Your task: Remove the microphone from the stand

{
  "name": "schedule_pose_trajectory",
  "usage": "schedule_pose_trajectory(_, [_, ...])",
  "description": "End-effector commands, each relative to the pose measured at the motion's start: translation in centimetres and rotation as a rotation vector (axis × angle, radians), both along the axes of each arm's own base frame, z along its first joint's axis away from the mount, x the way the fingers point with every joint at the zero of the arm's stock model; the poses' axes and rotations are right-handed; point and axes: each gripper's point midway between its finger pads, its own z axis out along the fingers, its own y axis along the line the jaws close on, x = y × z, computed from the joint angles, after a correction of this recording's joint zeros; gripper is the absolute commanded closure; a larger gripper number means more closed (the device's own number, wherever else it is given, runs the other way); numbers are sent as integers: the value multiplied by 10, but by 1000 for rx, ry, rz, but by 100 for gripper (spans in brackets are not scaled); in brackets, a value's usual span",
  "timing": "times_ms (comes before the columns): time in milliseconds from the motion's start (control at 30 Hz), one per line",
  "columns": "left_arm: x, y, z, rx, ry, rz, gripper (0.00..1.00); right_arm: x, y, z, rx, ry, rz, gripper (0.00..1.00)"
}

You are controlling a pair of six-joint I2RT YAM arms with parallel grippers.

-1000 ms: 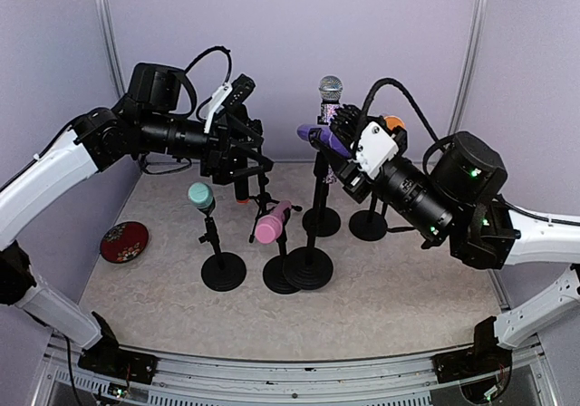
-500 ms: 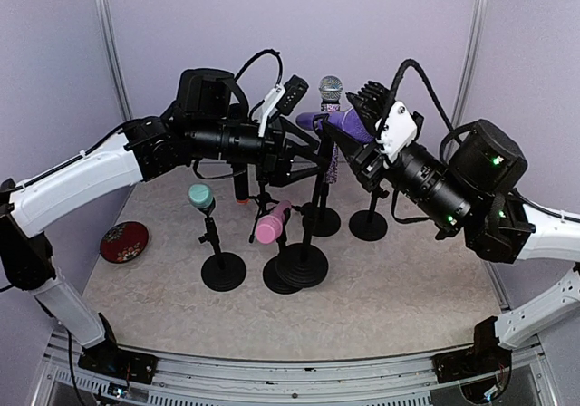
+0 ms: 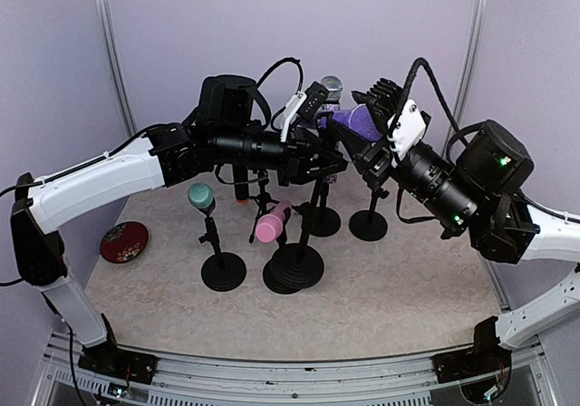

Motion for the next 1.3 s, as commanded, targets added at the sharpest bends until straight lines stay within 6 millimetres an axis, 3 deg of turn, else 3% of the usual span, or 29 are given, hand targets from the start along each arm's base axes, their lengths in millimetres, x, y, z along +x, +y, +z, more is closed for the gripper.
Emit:
schedule_pose_trajectory(0, [12,8,24,-87,-57,54,83,-17,-31,40,152,-32,46,100])
schedule_pose_trajectory(167, [13,11,19,-94,-37,58,100,-23,-50,46,155,23,76,100])
schedule_pose_trajectory(333, [3,9,16,-93,11,4,100,-32,-76,60,195,48,100,100])
schedule_pose_trajectory(467, [-18,13,29,-113,38,-85,100,-40,-84,71,232,35,139,100])
schedule_pose_trajectory(800, [-81,47,49,-113,42,-267,100,-53,-52,87,222,22,275,100])
schedule_pose_trajectory(1033, [-101,65,52,-107,43,-297,100,-57,-23,90,215,25,348,100])
schedule_pose_trajectory(1267, [-105,83,73,-128,-25,-260,100,-60,-5,99,238,4,398,100])
